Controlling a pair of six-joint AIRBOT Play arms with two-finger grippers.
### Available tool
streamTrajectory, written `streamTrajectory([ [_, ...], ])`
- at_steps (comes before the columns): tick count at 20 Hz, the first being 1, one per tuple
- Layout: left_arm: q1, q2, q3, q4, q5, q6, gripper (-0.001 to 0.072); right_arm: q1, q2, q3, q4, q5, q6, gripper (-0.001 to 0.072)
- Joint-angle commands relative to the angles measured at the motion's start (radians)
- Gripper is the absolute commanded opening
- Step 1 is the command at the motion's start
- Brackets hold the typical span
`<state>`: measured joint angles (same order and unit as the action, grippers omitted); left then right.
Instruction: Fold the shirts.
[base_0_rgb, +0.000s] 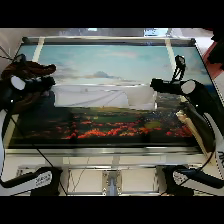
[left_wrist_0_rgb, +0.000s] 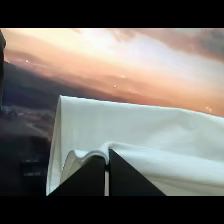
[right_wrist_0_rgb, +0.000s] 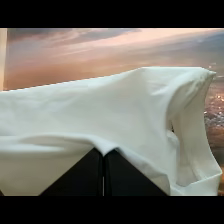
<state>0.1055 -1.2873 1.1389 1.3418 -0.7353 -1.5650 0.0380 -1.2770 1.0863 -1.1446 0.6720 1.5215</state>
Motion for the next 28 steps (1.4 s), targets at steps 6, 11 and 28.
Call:
streamTrajectory([
  [6, -0.143, -0.216, 0.027, 0.365, -0.019, -0.188, 0.0011, 0.0, -0.277, 0.038, 0.068, -0.12, -0.087, 0.0026],
  [11, -0.143, -0.272, 0.027, 0.362, -0.018, -0.219, 0.0011, 0.027, -0.357, 0.038, 0.074, -0.169, -0.109, 0.0026],
  [28, -0.143, -0.261, 0.322, 0.185, -0.106, -0.219, 0.066, -0.007, -0.226, 0.157, -0.005, 0.039, -0.108, 0.0419],
])
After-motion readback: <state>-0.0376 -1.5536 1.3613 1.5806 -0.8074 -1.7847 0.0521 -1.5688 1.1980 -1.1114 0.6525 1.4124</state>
